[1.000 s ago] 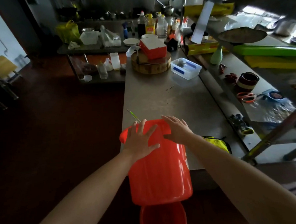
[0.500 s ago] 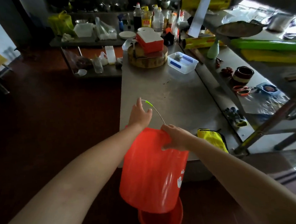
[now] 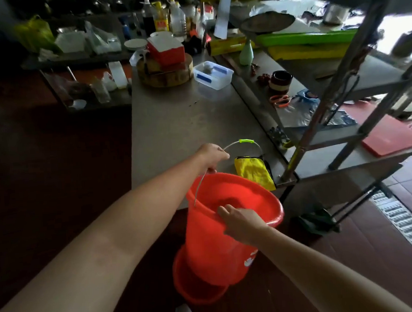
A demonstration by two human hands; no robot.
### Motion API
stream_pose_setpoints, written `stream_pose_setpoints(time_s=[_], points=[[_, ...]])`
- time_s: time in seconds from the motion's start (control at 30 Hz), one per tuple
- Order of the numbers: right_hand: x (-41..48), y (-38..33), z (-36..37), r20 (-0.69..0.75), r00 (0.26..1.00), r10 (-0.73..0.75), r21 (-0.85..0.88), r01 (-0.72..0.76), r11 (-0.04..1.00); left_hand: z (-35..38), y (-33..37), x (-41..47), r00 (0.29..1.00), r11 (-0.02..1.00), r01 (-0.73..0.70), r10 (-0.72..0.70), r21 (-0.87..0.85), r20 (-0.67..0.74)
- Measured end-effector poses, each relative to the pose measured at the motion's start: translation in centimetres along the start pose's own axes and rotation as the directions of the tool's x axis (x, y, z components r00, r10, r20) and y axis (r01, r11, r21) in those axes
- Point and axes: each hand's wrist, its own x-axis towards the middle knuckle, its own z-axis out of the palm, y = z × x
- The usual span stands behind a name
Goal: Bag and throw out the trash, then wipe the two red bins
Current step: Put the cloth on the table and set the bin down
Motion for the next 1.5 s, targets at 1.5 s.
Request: stream_pose_setpoints(time_s=[1.5], points=[[-7.6,30.5,20.9,0.174,0.947,0.270,0.067,-0.285,0.956,40.8,-17.1,3.0,0.937,0.931,-0.130,0.002,0.342,0.350]])
